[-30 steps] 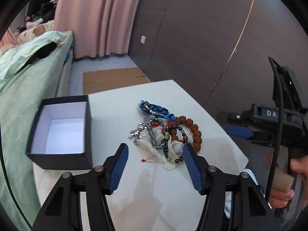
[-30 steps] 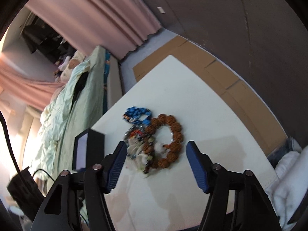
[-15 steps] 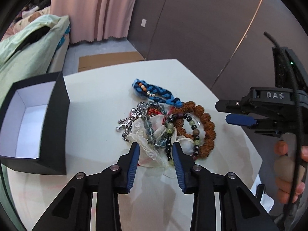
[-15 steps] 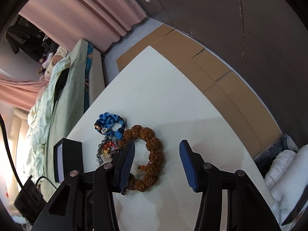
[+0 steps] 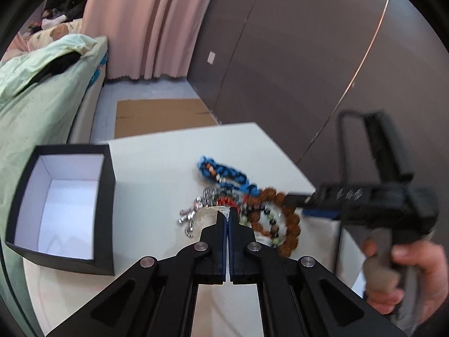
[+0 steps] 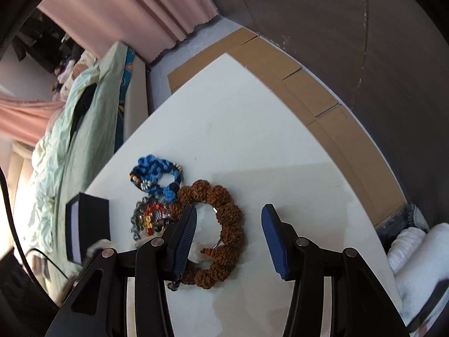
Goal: Organize jewelry
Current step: 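Grasp the white cloth with left gripper while right gripper grasps the brown bead bracelet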
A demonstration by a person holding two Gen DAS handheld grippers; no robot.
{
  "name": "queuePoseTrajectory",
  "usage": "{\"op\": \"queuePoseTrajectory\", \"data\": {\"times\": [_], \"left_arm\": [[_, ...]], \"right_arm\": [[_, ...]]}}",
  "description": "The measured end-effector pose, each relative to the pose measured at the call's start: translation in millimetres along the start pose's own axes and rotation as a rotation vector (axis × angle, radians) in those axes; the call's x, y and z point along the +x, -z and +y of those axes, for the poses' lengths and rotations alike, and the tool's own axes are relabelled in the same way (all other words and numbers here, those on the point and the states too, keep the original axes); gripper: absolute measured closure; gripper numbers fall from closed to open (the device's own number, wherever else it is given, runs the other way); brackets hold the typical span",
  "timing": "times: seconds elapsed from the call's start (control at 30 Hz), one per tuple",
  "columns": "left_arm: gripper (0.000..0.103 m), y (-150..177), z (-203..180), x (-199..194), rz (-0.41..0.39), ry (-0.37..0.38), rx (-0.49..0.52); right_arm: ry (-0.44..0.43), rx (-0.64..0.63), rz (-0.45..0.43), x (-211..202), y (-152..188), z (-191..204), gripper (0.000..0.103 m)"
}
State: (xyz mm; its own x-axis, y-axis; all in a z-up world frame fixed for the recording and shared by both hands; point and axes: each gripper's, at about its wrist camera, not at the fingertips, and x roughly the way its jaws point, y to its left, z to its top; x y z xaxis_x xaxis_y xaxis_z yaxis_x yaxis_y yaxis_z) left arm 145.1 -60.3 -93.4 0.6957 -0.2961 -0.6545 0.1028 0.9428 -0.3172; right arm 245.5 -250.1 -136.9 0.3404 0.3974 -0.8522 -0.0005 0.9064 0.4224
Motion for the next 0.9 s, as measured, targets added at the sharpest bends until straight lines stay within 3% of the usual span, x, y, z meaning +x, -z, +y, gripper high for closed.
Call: {"op": "queuePoseTrajectory", "data": {"times": [0.33, 0.4, 0.5, 0.67, 0.9], "left_arm": [[0.103, -14.3, 10.4, -26.2, -0.08, 0.008, -0.027], [0.103, -15.2, 11.9, -32.1, -0.096, 0.007, -0.028], [0.103, -16.5, 13.9, -42.1, -0.113, 0.013, -0.035], [0.103, -17.2, 15.1, -57.2, -0.137, 0.016, -0.037], [0.103, -18.8, 17.9, -84.2, -0.191, 0.016, -0.04]], "right_arm": [[0.14, -0.109, -0.02, 6.7, 5.1, 17.5, 0.057], [0.207, -0.159, -0.03, 7.9, 8.3, 23.2, 0.077], [0.23, -0.177, -0.036, 6.1, 11.7, 25.2, 0.081], [0.173, -0.139, -0.083, -15.3, 16.0, 22.9, 0.081], [0.017, -0.125, -0.201, -57.9, 25.8, 25.9, 0.082]]}}
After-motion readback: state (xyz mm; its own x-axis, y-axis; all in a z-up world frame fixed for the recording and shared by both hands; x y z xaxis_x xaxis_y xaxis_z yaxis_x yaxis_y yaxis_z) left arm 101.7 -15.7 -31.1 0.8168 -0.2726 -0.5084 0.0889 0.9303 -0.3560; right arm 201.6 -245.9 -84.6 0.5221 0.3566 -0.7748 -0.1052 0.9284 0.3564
